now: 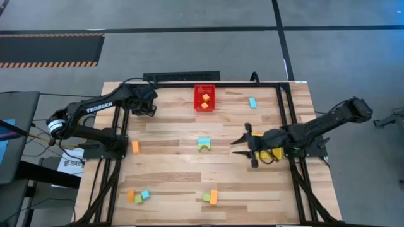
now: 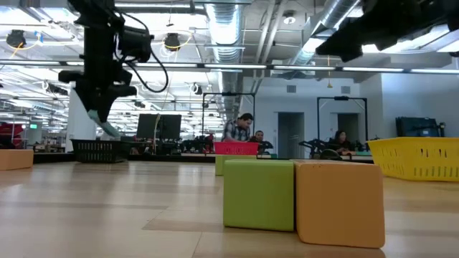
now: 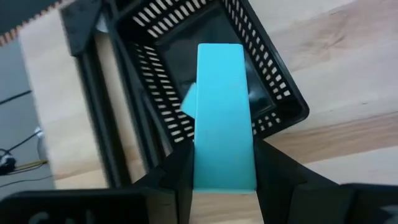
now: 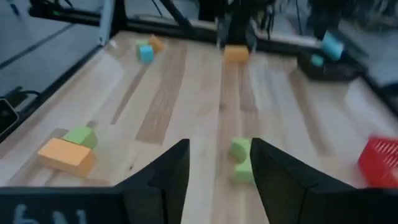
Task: Sort & place blocks by color
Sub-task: Put the blue block into the black bin
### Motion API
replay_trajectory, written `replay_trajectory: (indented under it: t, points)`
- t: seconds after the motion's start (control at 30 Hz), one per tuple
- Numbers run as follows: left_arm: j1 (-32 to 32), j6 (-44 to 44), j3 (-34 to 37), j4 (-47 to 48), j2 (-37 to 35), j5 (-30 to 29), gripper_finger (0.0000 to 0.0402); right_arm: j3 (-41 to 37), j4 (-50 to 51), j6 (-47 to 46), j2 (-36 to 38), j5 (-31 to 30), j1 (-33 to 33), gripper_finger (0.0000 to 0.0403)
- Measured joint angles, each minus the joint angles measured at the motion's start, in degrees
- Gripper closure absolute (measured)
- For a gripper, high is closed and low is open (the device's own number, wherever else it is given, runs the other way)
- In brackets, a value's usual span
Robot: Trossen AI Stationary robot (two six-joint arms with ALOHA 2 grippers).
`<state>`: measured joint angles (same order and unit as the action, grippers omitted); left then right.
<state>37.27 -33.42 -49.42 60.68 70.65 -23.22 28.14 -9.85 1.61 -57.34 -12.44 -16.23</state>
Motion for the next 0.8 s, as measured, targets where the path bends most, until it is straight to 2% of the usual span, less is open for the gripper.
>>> replay_trajectory:
  t: [0.27,0.47,0.6,0.8]
  points:
    - [2.05,-1.2,2.7,-4.99,-0.02,0.08,0.0295,-2.25,5.09,2.29,9.44,7.94,9.52,0.0241]
    - [3.41,-2.96,2.63,-9.45,-0.02,0.03,0.0294,-2.25,10.55,2.03,13.81,8.37,13.87,0.0262]
    - [5.29,-4.66,2.61,-8.95,-0.02,1.07,0.0294,-2.23,12.71,1.82,17.41,9.89,18.35,0.0273]
    - [7.37,0.04,2.61,-10.57,-0.02,0.47,0.0279,-2.23,12.77,2.4,19.6,14.06,25.1,0.0282]
